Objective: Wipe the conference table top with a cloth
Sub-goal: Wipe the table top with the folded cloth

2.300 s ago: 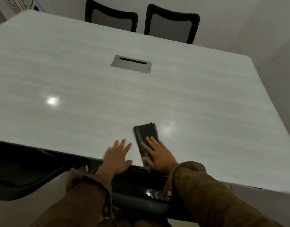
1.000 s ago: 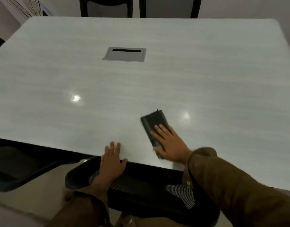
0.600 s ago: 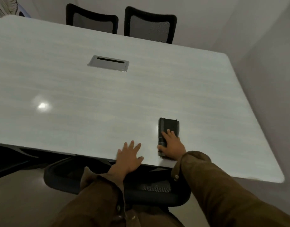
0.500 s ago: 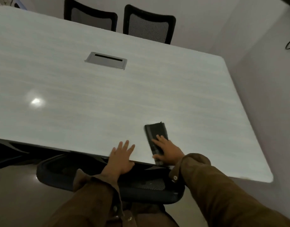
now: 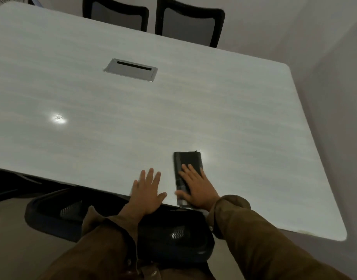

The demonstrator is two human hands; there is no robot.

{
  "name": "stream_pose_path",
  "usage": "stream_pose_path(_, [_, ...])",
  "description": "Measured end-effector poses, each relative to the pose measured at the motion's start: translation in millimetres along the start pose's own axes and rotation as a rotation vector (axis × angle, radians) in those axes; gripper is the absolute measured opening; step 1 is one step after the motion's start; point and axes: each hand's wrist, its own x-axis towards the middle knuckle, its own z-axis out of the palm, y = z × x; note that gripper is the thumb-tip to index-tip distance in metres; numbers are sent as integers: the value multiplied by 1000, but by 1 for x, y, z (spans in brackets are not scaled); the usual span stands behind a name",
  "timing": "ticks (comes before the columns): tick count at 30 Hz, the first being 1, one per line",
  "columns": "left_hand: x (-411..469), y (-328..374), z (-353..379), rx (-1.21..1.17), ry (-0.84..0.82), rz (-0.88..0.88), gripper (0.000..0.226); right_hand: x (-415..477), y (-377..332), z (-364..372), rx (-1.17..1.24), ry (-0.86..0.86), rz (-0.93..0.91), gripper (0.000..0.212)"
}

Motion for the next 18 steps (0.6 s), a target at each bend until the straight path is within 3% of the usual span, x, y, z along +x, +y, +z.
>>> stream_pose_path(2, [4,3,9,21,9,-43,86,-20,23,8,-58,34,-153,81])
stream_pose_path(4, [9,5,19,64,24,-63,98,-36,63,11,-45,115,-174,74])
stream_pose_path(7, [11,7,30,78,23,-85,102,-21,116,1,-10,204,-99,71])
stream_pose_path(12, [10,13,31,88,44,-146,97,77,171,-43,7,159,114,86])
stream_pose_path(16, [16,34,27,40,-13,-268,86,144,153,-55,-40,43,341,78])
stream_pose_path(18, [17,48,26,4,-24,-312,84,144,129,-52,-41,11,330,77])
